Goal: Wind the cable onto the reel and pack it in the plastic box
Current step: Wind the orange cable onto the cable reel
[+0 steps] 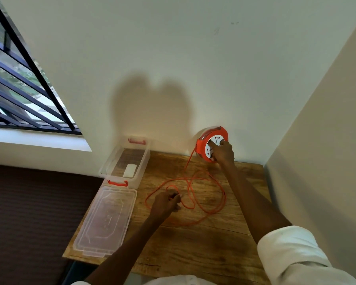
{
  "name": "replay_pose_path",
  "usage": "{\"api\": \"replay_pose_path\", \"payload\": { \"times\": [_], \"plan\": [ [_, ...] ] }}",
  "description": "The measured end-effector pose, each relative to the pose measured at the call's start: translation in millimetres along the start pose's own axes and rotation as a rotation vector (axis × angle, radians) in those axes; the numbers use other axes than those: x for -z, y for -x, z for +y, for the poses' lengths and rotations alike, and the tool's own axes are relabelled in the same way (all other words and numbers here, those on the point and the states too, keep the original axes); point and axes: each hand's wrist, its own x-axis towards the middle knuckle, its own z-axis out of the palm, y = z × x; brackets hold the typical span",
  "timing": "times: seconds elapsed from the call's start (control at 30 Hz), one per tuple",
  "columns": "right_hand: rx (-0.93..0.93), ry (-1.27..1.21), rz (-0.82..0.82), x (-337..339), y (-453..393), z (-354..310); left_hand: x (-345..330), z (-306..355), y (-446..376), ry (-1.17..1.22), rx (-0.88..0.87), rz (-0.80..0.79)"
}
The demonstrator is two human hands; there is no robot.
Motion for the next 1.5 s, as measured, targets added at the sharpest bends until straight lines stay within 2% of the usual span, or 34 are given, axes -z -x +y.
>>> {"api": "replay_pose_path", "payload": {
  "times": [0.13,0.2,0.27,0.37,0.43,0.53,0.57,0.67,0.83,0.93,1.07,1.17,1.3,1.43,1.5],
  "plan": [
    [0.035,0.103,-0.005,-3,4,1,3,6,-9,-0.292,0.060,-0.167],
    [0.054,0.131,0.002,-3,5,-1,7,15,-16,-0.343,0.050,-0.190],
    [0.073,0.158,0.009,-2,6,-2,10,29,-26,-0.299,0.021,-0.178],
    [0.105,0.191,0.022,-1,7,-5,12,58,-36,-0.103,-0.020,-0.151],
    [0.128,0.214,0.040,-1,8,-7,8,76,-43,-0.067,-0.082,-0.030],
    [0.184,0.303,0.059,0,10,-8,7,98,-57,-0.049,-0.138,0.266],
    [0.214,0.353,0.064,0,12,-8,9,105,-63,-0.017,-0.143,0.294],
    [0.366,0.533,0.087,1,16,-10,25,123,-86,-0.004,-0.149,0.233],
    [0.727,0.821,0.092,-1,20,-13,46,150,-123,0.025,-0.216,0.096],
    [0.789,0.882,0.081,-6,20,-18,53,155,-132,-0.071,-0.251,0.001],
    [0.697,0.853,0.078,-12,19,-24,54,153,-132,-0.004,-0.223,-0.028],
    [0.552,0.695,0.094,-17,21,-29,53,150,-125,0.074,-0.221,-0.011],
    [0.189,0.236,0.002,-24,25,-46,36,137,-105,0.206,-0.272,0.083],
    [-0.273,-0.492,-0.174,-26,32,-57,14,124,-82,0.257,-0.331,0.153],
    [-0.337,-0.598,-0.227,-28,37,-57,6,117,-75,0.322,-0.273,0.205]
  ]
}}
